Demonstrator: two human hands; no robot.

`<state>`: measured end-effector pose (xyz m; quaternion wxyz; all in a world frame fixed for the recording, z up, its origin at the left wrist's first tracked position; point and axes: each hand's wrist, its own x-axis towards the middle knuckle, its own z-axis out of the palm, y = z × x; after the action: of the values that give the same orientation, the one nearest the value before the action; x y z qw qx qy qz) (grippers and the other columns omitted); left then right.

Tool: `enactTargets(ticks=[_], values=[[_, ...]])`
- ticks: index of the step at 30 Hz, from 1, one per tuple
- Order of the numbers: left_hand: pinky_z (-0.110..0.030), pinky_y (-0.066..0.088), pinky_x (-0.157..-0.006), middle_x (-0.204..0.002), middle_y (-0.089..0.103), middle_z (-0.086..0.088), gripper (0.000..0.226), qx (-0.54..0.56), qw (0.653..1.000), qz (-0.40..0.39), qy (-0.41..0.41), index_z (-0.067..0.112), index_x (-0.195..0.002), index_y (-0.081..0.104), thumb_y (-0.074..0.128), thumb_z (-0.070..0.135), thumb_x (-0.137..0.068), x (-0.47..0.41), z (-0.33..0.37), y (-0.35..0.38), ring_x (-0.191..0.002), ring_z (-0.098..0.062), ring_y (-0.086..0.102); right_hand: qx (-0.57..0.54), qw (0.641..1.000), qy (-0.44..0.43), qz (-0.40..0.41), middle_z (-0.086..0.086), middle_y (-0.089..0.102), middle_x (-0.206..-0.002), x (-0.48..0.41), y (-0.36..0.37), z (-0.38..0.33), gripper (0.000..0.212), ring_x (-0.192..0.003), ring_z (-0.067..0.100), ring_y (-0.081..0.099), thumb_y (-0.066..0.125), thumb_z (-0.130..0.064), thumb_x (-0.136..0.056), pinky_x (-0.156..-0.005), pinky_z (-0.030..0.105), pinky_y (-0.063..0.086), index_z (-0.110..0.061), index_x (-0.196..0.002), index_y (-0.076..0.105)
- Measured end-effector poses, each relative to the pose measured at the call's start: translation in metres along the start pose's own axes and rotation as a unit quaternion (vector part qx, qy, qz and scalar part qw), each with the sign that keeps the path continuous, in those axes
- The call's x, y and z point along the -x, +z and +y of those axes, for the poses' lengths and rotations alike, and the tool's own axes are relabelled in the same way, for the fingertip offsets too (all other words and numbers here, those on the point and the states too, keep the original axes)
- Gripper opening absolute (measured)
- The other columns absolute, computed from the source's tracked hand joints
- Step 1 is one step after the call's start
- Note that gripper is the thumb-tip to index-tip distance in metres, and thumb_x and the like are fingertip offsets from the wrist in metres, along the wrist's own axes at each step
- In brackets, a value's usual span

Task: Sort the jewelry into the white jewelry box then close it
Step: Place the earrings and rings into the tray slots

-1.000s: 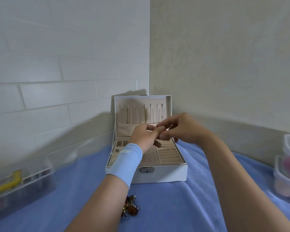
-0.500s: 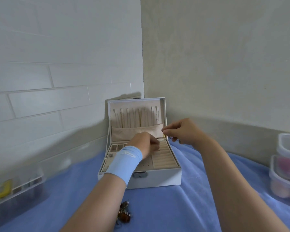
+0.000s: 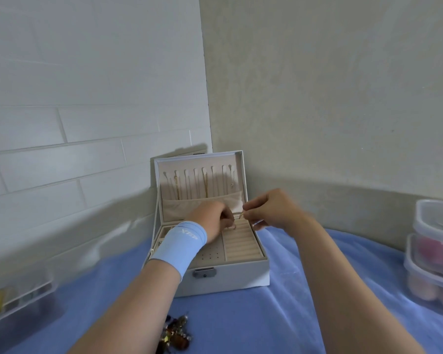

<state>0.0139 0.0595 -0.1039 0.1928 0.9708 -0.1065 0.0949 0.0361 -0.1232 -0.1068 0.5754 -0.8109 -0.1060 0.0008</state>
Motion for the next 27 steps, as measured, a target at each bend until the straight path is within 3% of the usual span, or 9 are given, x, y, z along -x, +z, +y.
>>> enactTargets(ticks=[3, 7, 13, 16, 18, 20, 23, 25, 27], values=[[-0.025, 0.043, -0.077, -0.095, 0.069, 0.005, 0.009, 0.093, 0.995, 0.042, -0.006, 0.02, -0.094, 0.074, 0.064, 0.021, -0.093, -0.001, -0.001, 0.003, -0.089, -0.013, 0.061, 0.008, 1.0, -0.001, 0.028, 0.018, 0.076, -0.08, 0.0, -0.001, -0.002, 0.01, -0.063, 0.017, 0.069, 0.08, -0.001, -0.082, -0.056, 0.024, 0.057, -0.004, -0.091, 0.076], [-0.017, 0.037, -0.066, -0.094, 0.069, 0.003, 0.01, 0.06, 0.998, 0.0, -0.004, 0.019, -0.096, 0.077, 0.069, 0.021, -0.089, -0.007, 0.006, 0.008, -0.083, -0.009, 0.057, 0.021, 0.999, -0.001, 0.033, 0.008, 0.073, -0.069, 0.001, -0.001, -0.001, 0.007, -0.057, 0.011, 0.068, 0.08, -0.004, -0.082, -0.051, 0.021, 0.052, -0.006, -0.088, 0.077], [-0.021, 0.038, -0.085, -0.118, 0.071, -0.002, 0.023, -0.022, 0.998, -0.066, -0.013, 0.019, -0.112, 0.075, 0.064, 0.026, -0.094, -0.017, 0.014, 0.004, -0.105, -0.02, 0.063, 0.037, 0.999, -0.011, 0.017, 0.006, 0.074, -0.07, 0.004, 0.0, -0.004, 0.007, -0.059, 0.012, 0.068, 0.079, -0.005, -0.083, -0.05, 0.021, 0.051, -0.006, -0.09, 0.077], [-0.023, 0.039, -0.074, -0.106, 0.072, -0.002, 0.025, -0.043, 0.997, -0.061, -0.01, 0.025, -0.11, 0.077, 0.057, 0.034, -0.097, -0.011, 0.012, 0.006, -0.084, -0.017, 0.059, 0.071, 0.997, -0.009, -0.002, 0.0, 0.073, -0.068, 0.006, -0.001, -0.006, 0.006, -0.061, 0.012, 0.069, 0.078, -0.007, -0.084, -0.048, 0.021, 0.049, -0.007, -0.09, 0.078], [-0.023, 0.037, -0.066, -0.098, 0.07, -0.001, 0.026, -0.031, 0.997, -0.069, -0.009, 0.027, -0.107, 0.077, 0.056, 0.039, -0.098, -0.007, 0.008, 0.007, -0.08, -0.017, 0.058, 0.108, 0.994, -0.004, -0.023, -0.005, 0.073, -0.066, 0.008, -0.003, -0.009, 0.004, -0.061, 0.012, 0.07, 0.078, -0.008, -0.084, -0.049, 0.024, 0.049, -0.009, -0.088, 0.079], [-0.024, 0.039, -0.073, -0.108, 0.071, 0.0, 0.026, 0.003, 0.997, -0.082, -0.011, 0.029, -0.11, 0.076, 0.056, 0.039, -0.097, -0.005, 0.004, 0.005, -0.093, -0.018, 0.062, 0.15, 0.987, 0.0, -0.054, -0.005, 0.074, -0.066, 0.012, -0.004, -0.012, 0.005, -0.061, 0.01, 0.071, 0.078, -0.011, -0.082, -0.053, 0.025, 0.047, -0.013, -0.085, 0.08], [-0.026, 0.04, -0.094, -0.125, 0.066, 0.008, 0.032, 0.037, 0.995, -0.09, -0.012, 0.036, -0.128, 0.066, 0.053, 0.031, -0.099, 0.0, -0.002, 0.001, -0.116, -0.016, 0.059, 0.184, 0.979, -0.008, -0.086, 0.003, 0.072, -0.061, 0.016, -0.002, -0.016, 0.008, -0.055, 0.006, 0.063, 0.079, -0.013, -0.079, -0.058, 0.019, 0.04, -0.02, -0.081, 0.081], [-0.031, 0.041, -0.106, -0.124, 0.066, 0.012, 0.04, 0.073, 0.994, -0.075, -0.013, 0.032, -0.139, 0.056, 0.051, 0.022, -0.1, 0.005, -0.005, -0.002, -0.118, -0.013, 0.058, 0.188, 0.977, -0.015, -0.098, 0.001, 0.069, -0.056, 0.017, 0.0, -0.018, 0.007, -0.058, 0.007, 0.063, 0.082, -0.014, -0.078, -0.069, 0.015, 0.041, -0.021, -0.081, 0.081], [-0.031, 0.045, -0.103, -0.112, 0.069, 0.013, 0.037, 0.114, 0.992, -0.047, 0.0, 0.028, -0.133, 0.059, 0.05, 0.015, -0.1, 0.011, -0.007, -0.006, -0.106, -0.01, 0.061, 0.189, 0.976, -0.024, -0.11, -0.001, 0.067, -0.055, 0.016, 0.002, -0.018, 0.007, -0.055, 0.01, 0.062, 0.085, -0.015, -0.076, -0.077, 0.016, 0.044, -0.019, -0.081, 0.082]])
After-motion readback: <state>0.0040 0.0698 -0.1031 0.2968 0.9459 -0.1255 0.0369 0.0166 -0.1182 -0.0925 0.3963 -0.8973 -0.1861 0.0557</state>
